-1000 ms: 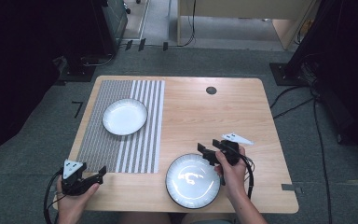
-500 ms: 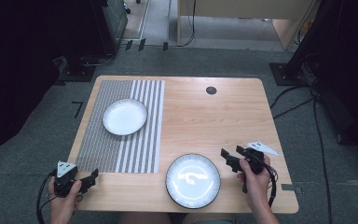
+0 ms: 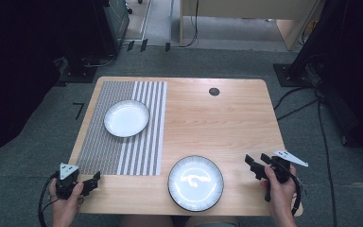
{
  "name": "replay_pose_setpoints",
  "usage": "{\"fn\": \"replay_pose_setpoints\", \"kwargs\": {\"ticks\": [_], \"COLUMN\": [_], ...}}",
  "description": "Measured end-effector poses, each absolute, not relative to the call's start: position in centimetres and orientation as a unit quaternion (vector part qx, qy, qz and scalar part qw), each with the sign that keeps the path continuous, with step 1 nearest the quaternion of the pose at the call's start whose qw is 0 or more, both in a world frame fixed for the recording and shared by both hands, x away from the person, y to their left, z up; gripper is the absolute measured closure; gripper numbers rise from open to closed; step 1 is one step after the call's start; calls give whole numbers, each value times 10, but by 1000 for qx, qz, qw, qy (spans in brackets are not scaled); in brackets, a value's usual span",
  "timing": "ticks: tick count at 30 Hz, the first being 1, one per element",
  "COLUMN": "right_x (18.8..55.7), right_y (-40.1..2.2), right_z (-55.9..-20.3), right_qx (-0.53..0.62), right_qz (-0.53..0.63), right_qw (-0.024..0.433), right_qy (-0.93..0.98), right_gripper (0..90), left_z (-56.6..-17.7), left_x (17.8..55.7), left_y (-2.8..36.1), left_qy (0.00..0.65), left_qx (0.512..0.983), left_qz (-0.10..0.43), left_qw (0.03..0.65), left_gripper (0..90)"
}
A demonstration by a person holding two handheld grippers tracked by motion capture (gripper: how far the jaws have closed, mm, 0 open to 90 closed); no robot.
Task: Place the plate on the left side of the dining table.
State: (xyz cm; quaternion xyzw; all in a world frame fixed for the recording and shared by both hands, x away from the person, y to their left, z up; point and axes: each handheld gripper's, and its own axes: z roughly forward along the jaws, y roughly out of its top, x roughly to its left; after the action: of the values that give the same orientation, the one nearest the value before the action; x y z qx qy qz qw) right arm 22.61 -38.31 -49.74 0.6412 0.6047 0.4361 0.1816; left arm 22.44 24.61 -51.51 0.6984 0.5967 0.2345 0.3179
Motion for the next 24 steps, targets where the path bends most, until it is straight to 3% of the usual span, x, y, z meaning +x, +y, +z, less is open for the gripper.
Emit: {"fn": "replay_pose_setpoints", "kwargs": {"ticks": [16,24], "right_x": [207,201], "right_y": [-435,-437], "right_z": [-518,-521], "right_qx": [682,675], "right_qz": [398,374], "right_qw": [192,207], "right_qy": [582,602], "right_gripper": [243,236], "left_z": [-516,-516], "left_x": [225,225], "left_y": [241,240], "left_qy": [592,592], "left_qx": [706,705], "left_qz": [250,250], "left_qw": [299,298], "left_gripper": [137,137]}}
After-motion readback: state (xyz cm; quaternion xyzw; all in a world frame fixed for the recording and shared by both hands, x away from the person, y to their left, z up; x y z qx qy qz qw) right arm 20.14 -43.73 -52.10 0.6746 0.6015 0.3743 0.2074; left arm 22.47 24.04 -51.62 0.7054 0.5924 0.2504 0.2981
